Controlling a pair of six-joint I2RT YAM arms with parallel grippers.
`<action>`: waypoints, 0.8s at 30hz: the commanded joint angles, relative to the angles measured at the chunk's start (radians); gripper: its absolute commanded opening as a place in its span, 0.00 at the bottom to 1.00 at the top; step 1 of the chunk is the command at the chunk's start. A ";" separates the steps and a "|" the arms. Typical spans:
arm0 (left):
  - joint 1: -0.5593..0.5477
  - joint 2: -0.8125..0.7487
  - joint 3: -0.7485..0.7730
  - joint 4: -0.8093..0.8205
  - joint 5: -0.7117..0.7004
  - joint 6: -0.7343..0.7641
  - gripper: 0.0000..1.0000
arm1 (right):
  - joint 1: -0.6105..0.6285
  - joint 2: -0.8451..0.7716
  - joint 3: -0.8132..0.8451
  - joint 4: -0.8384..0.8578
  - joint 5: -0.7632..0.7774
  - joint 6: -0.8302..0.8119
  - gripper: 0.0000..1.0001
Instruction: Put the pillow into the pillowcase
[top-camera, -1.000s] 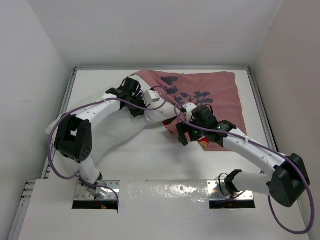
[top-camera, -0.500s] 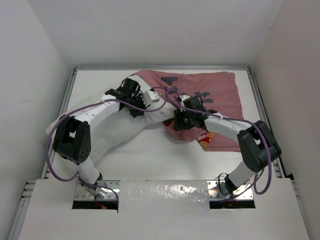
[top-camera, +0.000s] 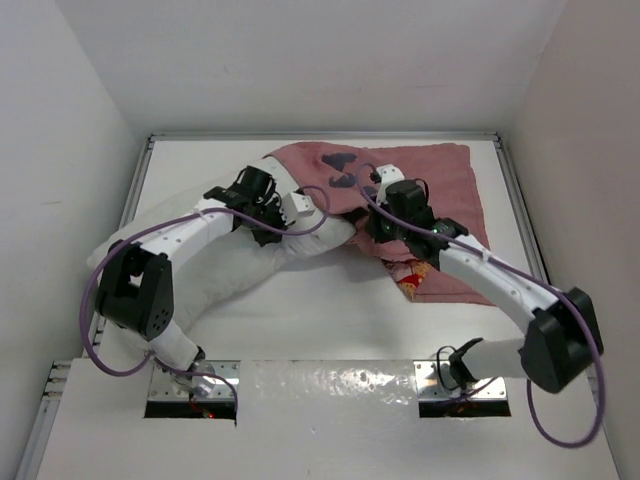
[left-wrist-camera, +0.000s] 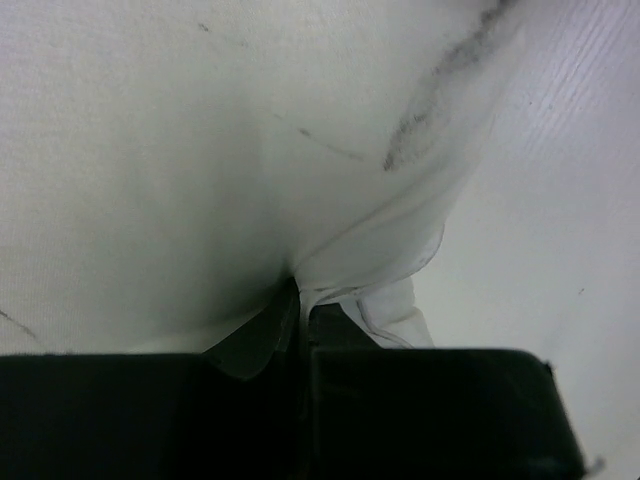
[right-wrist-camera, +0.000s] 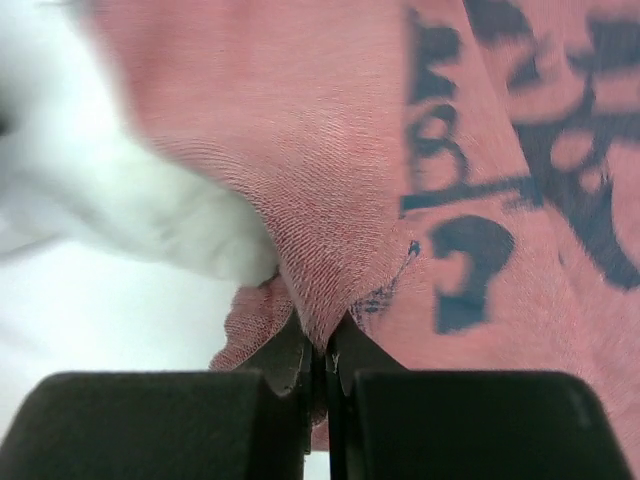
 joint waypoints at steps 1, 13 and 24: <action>0.003 -0.007 -0.006 -0.033 -0.007 -0.062 0.00 | 0.097 -0.109 0.003 -0.001 -0.039 -0.112 0.00; 0.018 0.056 0.216 0.113 0.169 -0.289 0.00 | 0.215 -0.013 -0.005 -0.172 -0.191 -0.110 0.00; 0.017 0.154 0.216 0.184 0.171 -0.352 0.00 | 0.294 0.001 0.057 0.004 -0.260 -0.001 0.00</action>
